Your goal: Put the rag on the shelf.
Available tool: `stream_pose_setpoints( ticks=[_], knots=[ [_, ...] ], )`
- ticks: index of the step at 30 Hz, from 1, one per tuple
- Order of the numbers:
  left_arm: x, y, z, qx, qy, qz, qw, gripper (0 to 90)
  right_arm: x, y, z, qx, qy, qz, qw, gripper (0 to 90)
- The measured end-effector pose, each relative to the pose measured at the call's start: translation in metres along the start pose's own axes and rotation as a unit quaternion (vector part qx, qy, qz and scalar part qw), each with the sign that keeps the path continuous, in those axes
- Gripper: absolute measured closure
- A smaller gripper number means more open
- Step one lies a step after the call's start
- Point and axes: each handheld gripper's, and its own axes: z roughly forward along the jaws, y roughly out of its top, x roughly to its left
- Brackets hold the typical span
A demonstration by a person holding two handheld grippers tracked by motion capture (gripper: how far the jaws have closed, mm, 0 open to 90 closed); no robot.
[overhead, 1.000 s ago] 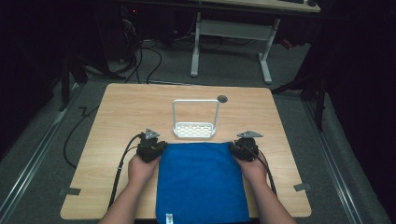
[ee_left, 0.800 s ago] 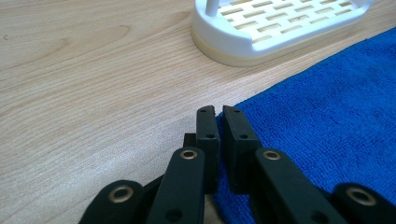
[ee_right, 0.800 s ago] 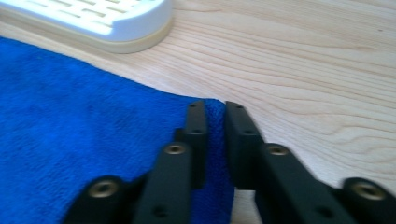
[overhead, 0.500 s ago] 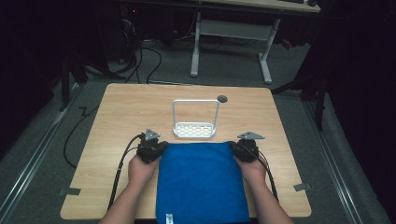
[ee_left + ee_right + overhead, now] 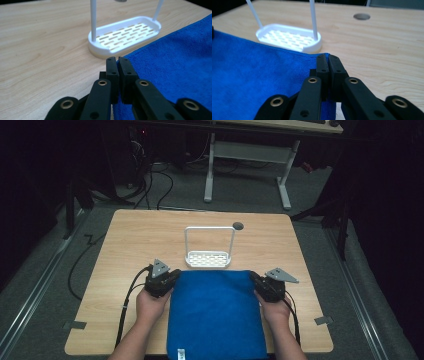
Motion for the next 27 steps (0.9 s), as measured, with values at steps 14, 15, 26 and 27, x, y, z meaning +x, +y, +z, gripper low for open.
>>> stream_pose_setpoints(
  ticks=[14, 15, 26, 27],
  knots=[
    [-0.012, 0.015, -0.039, -0.075, -0.005, 0.01, 0.9971, 87.5, 0.008, 0.022, -0.039, -0.077, 0.007, -0.011, 0.997, 88.3],
    [-0.014, 0.016, -0.041, -0.079, -0.006, 0.013, 0.9968, 87.5, 0.009, 0.024, -0.041, -0.081, 0.007, -0.012, 0.9966, 88.3],
    [-0.021, 0.031, -0.064, -0.127, -0.001, 0.03, 0.9914, 87.7, 0.022, 0.041, -0.069, -0.132, 0.011, -0.031, 0.9907, 88.4],
    [-0.021, 0.033, -0.066, -0.133, -0.001, 0.03, 0.9906, 87.7, 0.024, 0.043, -0.071, -0.137, 0.012, -0.032, 0.9899, 88.3]
  ],
)
